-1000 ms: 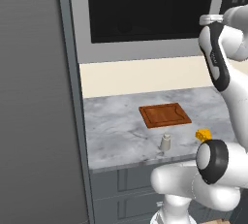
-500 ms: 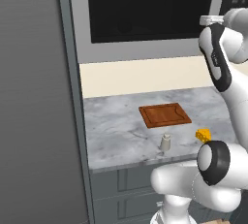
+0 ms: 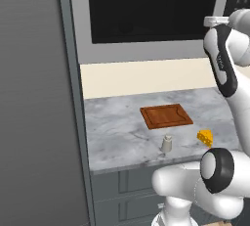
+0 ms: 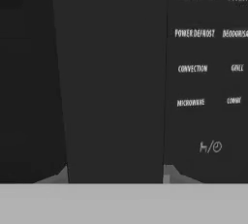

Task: Retrieve the reheated potato from the microwave, then place the potato, cheese, and condiment on the cutting board.

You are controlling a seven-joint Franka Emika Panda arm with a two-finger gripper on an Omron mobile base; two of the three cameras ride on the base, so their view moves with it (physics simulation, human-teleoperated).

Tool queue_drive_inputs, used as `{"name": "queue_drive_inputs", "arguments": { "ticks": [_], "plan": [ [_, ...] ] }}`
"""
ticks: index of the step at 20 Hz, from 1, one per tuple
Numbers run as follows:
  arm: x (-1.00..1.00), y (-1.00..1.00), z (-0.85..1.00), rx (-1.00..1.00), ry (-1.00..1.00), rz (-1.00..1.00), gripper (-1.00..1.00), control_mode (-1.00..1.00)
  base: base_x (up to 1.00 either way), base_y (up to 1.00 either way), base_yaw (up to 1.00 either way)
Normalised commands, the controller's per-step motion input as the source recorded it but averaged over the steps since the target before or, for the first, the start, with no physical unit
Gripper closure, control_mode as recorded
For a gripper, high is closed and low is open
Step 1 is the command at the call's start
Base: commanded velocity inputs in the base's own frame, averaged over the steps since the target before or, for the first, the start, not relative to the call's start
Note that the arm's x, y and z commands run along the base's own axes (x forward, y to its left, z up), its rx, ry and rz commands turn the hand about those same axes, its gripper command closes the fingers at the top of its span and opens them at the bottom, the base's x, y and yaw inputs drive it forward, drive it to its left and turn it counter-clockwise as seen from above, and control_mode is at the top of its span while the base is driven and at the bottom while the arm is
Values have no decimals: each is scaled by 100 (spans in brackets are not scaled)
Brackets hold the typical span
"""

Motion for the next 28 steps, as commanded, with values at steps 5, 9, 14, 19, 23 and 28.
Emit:
{"name": "queue_drive_inputs", "arguments": {
  "ticks": [5, 9, 14, 19, 23, 28],
  "plan": [
    [-100, 0, 43, 0, -1, 0, 100, -100, 0, 0, 0],
    [-100, 10, 27, -1, 0, 0, 100, -100, 0, 0, 0],
    [-100, 29, 12, -6, 0, 0, 100, -100, 0, 0, 0],
    [-100, 48, 3, -9, 0, -3, 100, -100, 0, 0, 0],
    [-100, 44, 1, -10, 0, -4, 100, -100, 0, 0, 0],
    [-91, 30, 0, -9, 1, -1, -100, -100, 0, 0, 0]
  ]
}}
